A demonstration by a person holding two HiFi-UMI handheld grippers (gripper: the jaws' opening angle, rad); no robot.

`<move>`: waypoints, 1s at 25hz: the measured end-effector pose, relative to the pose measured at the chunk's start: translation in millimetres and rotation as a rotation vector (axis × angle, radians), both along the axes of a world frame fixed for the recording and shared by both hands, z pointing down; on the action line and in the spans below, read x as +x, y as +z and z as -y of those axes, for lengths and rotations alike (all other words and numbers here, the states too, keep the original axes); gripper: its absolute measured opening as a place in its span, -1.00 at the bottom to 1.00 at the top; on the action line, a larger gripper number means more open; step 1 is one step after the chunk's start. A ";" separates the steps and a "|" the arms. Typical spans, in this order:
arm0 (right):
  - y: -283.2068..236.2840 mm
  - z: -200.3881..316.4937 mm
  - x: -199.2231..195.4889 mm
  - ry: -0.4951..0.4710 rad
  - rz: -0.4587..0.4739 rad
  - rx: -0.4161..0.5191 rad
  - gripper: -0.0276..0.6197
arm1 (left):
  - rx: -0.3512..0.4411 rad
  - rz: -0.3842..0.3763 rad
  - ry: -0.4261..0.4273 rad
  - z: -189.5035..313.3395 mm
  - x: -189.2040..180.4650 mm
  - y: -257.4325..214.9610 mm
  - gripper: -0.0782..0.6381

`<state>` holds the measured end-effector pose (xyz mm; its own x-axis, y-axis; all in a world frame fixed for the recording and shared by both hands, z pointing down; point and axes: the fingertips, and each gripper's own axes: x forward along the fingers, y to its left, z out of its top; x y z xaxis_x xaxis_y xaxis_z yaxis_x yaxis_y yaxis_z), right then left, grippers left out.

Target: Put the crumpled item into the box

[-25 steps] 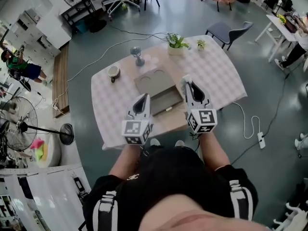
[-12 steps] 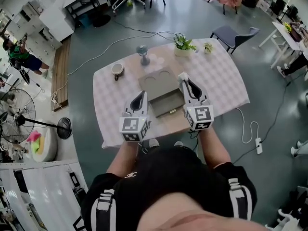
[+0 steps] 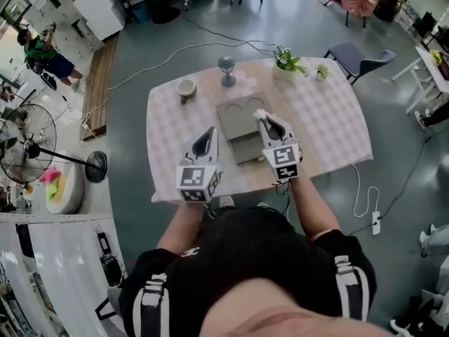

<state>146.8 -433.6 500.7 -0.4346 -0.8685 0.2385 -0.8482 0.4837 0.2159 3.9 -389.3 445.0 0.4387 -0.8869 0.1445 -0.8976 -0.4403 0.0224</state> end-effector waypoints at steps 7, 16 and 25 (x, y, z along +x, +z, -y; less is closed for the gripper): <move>82.1 12.9 -11.7 -0.015 -0.097 -0.161 -0.75 | -0.009 0.002 -0.061 1.0 -27.2 3.5 -0.81; 162.9 12.5 -19.5 -0.057 -0.250 -0.288 -0.75 | -0.009 0.001 -0.104 0.5 -49.6 4.7 -0.81; 219.4 5.8 -20.7 -0.098 -0.382 -0.442 -0.74 | -0.011 0.006 -0.105 7.7 -56.1 5.5 -0.81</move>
